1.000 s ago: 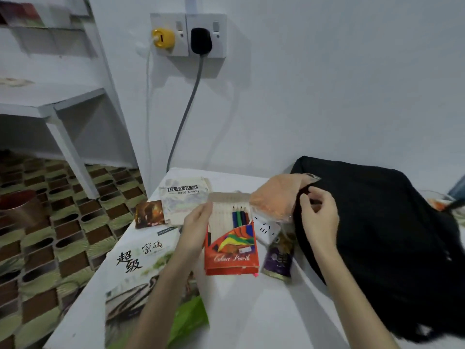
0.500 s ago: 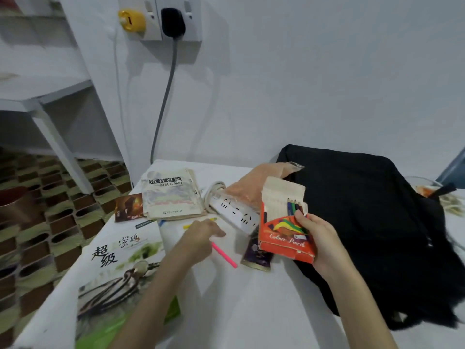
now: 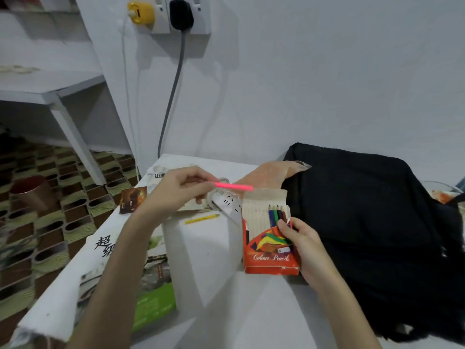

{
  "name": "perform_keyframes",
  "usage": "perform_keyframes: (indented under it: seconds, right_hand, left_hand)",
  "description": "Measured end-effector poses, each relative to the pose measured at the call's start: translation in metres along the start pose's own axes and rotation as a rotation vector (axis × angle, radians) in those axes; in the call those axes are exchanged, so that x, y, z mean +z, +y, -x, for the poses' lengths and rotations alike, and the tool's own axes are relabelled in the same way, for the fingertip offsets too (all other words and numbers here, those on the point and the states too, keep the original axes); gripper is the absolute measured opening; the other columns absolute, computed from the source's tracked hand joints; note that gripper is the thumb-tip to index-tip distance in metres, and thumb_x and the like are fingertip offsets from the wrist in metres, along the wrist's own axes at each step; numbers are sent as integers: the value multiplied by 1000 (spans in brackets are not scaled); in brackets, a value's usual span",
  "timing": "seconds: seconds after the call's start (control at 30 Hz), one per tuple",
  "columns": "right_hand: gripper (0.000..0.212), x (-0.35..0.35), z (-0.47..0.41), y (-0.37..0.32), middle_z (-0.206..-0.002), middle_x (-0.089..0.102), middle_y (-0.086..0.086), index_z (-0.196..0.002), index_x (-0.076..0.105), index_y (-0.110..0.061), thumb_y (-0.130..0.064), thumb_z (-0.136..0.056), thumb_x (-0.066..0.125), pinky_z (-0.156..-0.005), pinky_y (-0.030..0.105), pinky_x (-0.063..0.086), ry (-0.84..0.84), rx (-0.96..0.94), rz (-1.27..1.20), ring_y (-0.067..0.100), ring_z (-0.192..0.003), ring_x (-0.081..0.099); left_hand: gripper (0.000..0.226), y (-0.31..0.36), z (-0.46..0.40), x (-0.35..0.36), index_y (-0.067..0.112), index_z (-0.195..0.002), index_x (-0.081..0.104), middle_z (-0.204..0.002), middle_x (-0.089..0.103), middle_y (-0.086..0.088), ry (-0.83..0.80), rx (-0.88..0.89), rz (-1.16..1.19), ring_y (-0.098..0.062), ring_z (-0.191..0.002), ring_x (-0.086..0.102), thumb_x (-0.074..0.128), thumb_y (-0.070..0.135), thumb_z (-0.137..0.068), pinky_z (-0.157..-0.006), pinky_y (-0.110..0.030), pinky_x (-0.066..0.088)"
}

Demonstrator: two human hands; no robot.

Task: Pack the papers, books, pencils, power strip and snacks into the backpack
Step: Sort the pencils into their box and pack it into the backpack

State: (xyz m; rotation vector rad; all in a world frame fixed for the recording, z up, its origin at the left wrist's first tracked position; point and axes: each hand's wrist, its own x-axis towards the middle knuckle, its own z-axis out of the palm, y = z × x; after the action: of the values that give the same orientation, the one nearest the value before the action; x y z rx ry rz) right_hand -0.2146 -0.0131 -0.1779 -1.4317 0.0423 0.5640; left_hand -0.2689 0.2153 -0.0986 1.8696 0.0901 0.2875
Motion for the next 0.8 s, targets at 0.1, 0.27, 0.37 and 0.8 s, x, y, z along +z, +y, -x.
perform_keyframes:
  seconds: [0.1,0.27,0.37,0.8]
  right_hand:
    - [25,3,1,2,-97,71,14,-110,59,-11,-24,-88,61,-74,38,57,-44,-7,-1,26,-79,70]
    - [27,1,5,-2,-100,70,17,-110,58,-11,-25,-87,61,-79,42,55,-76,-39,-11,29,-82,69]
    - [26,-1,4,-3,-99,71,14,-110,59,-13,-26,-87,61,-74,38,57,-78,-29,-9,26,-80,70]
    - [23,-2,-12,-11,-102,71,10,-107,60,-15,-28,-88,61,-79,42,56,28,-29,-92,28,-88,70]
  left_hand:
    - [13,5,-12,20,7,-77,68,-52,58,8,-131,-73,-112,-1,-44,44,61,-3,-83,-48,-12,38]
    - [8,-19,-29,50,14,-79,70,-77,63,-1,-111,-78,-245,-6,-63,50,68,20,-83,-56,-14,39]
    - [16,-23,-25,71,14,-91,69,-75,56,14,-27,22,-364,-5,-68,44,72,25,-79,-62,-18,36]
    - [18,-107,-31,24,3,-100,65,-105,63,-14,104,-302,-696,-27,-100,58,62,10,-83,-84,-29,42]
